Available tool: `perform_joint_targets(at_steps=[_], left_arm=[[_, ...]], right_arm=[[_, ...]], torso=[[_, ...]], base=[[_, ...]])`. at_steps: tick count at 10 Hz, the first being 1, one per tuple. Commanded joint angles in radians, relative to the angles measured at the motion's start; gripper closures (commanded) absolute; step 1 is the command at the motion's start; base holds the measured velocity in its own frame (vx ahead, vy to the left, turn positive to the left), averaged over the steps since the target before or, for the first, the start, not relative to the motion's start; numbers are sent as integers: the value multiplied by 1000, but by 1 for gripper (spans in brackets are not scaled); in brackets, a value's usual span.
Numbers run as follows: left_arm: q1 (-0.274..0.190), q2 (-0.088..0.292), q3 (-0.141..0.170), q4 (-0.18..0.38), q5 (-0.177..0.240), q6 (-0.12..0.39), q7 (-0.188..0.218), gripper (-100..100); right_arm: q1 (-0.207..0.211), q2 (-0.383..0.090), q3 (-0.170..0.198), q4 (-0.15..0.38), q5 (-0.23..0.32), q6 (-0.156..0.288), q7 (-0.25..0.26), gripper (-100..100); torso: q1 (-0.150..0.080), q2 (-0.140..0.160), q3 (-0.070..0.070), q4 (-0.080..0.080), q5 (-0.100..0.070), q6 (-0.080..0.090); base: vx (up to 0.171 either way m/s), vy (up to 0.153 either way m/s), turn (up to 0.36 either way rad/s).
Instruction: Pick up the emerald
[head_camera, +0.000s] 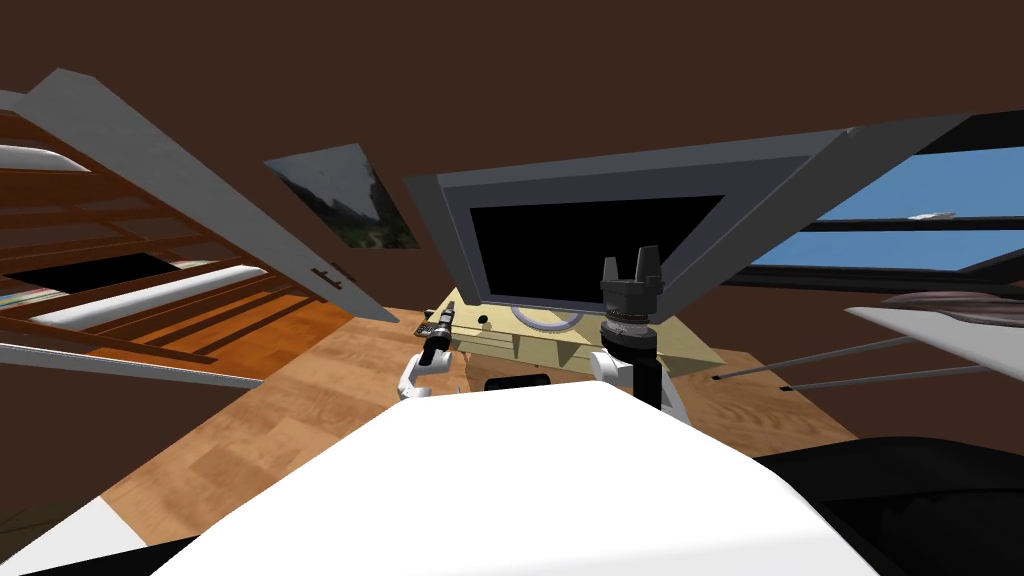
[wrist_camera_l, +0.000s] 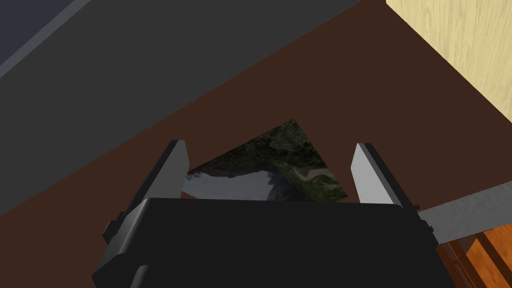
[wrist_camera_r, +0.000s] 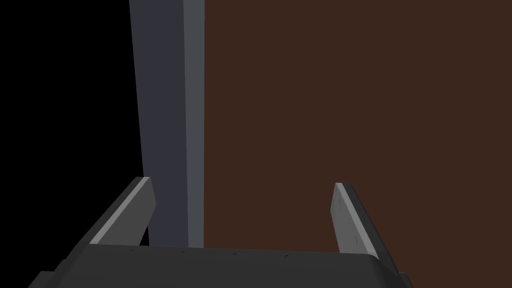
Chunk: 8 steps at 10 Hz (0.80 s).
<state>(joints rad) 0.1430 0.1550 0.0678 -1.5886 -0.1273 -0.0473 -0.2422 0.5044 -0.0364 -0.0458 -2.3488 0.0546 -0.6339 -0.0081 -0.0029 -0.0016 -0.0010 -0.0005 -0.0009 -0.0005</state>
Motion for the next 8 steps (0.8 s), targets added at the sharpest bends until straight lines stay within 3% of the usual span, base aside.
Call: perform_joint_targets(at_steps=[1,8], left_arm=[[-6,-1,3,30,-3,-8,-1,-100],[-105,-3,41,219,-56,82,-18,-100]], right_arm=[[0,0,0,0,0,0,0,0],[0,0,0,0,0,0,0,0]], torso=[[0,0,0,0,0,0],[0,0,0,0,0,0]], base=[[11,-19,6],[21,-43,-40]])
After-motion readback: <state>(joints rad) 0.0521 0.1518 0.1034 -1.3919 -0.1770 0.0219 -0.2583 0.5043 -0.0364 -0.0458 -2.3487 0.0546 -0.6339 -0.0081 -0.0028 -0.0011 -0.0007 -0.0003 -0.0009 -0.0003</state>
